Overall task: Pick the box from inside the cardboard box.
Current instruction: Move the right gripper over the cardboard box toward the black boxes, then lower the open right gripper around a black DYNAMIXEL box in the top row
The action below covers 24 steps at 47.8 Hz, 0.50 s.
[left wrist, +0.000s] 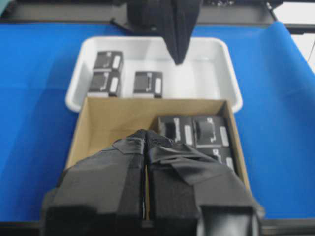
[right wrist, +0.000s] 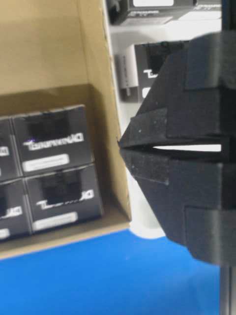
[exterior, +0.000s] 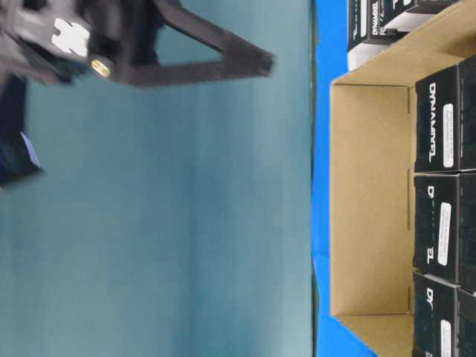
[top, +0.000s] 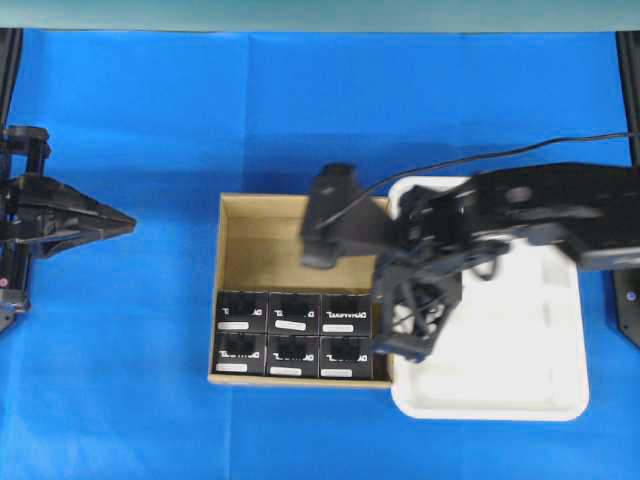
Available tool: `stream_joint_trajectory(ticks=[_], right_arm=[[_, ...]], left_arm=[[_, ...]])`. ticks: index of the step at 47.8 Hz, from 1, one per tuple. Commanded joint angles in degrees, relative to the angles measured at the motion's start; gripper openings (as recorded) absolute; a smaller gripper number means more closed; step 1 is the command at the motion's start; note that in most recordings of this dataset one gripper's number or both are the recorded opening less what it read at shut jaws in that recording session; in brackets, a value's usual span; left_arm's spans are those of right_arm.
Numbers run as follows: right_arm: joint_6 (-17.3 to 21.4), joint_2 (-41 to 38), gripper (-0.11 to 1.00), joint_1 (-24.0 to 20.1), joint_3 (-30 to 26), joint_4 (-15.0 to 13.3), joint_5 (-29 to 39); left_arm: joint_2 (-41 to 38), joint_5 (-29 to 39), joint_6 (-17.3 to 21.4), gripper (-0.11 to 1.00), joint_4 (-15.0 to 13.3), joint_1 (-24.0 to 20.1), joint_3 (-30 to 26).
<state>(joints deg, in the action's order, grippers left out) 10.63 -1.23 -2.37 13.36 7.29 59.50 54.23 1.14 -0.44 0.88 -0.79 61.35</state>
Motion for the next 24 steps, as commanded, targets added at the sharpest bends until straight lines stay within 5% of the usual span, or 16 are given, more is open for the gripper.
stream_joint_trajectory(ticks=[1,17,24], right_arm=[[-0.2,-2.6,0.03,-0.2,-2.2,-0.2,1.8],[-6.6,-5.7,0.06,-0.1,-4.4,-0.4,-0.4],[-9.1,-6.1,0.26,0.1,-4.4,-0.2,-2.4]], left_arm=[[-0.2,-0.1,0.0,-0.03,0.1,0.1,-1.6],[-0.2,-0.1,0.2,-0.03,0.1,0.1,-1.6],[-0.2,-0.1,0.2,-0.03,0.1,0.1,-1.6]])
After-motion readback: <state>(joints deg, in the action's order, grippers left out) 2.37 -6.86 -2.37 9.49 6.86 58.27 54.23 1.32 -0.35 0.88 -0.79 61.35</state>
